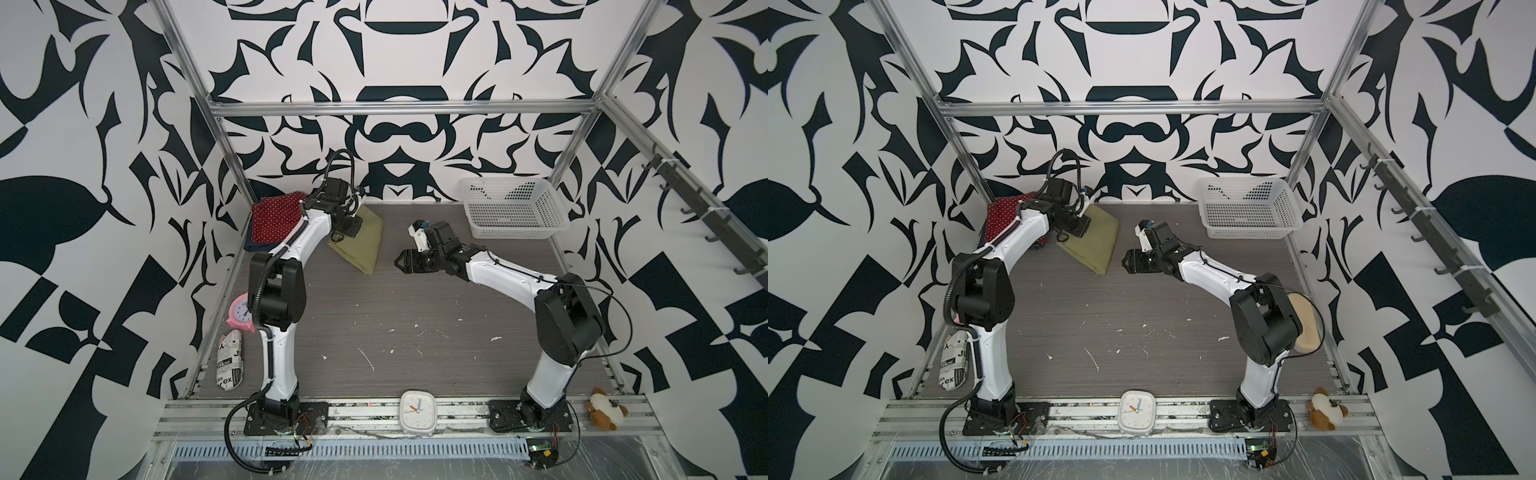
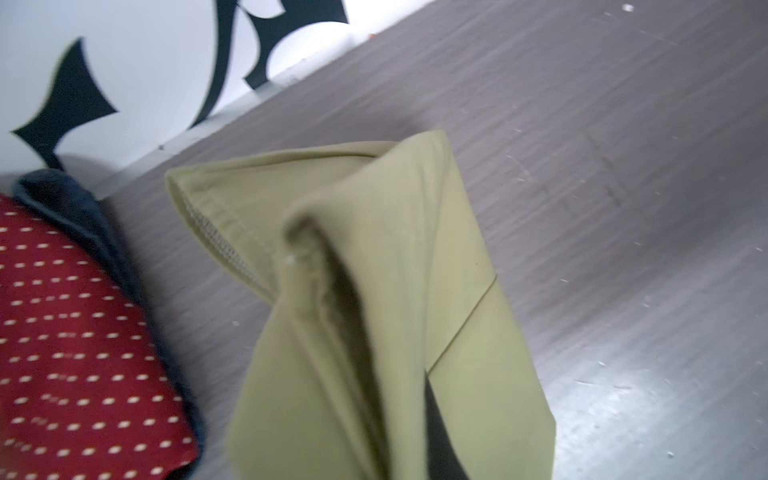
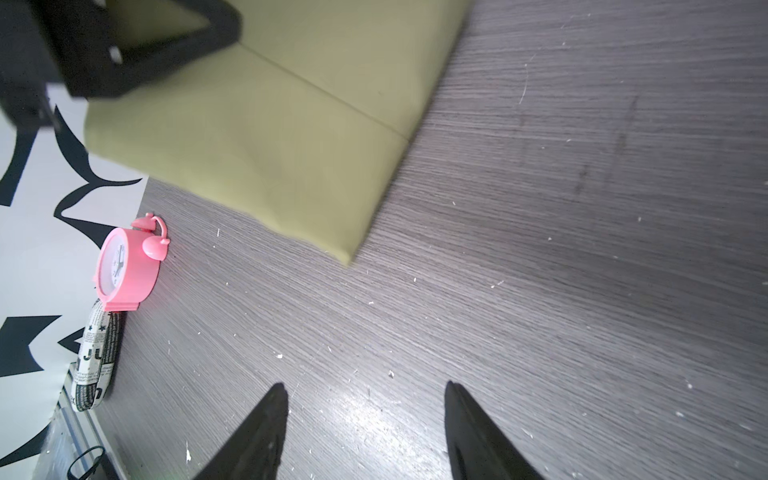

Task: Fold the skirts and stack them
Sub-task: 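Lift the folded olive skirt with the left gripper while the right gripper releases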

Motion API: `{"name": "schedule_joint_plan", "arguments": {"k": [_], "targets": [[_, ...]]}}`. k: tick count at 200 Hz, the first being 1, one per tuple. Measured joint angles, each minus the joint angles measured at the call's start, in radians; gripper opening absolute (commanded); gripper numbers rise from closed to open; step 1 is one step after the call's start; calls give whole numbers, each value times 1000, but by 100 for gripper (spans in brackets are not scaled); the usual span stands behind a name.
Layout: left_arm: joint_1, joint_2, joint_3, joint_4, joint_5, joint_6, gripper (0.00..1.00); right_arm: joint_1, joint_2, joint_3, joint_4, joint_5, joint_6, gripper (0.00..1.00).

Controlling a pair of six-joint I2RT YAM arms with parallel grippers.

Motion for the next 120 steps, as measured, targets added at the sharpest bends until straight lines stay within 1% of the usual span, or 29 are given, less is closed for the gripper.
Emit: {"name": "schedule_joint_plan", "arguments": {"k": [23,47,81,120], "targets": [[25,18,18,-11,17,-16,0,0,0,-5,3,0,0,64],[19,20,3,-10,23,-47,0,0,0,-11,-3,0,-1,64],[11,20,-34,-5,9,-34,0,0,0,-11,-11,0,-1,63],[21,20,39,-23,-13,-7,0,0,0,-12,-13,1,0,62]]}}
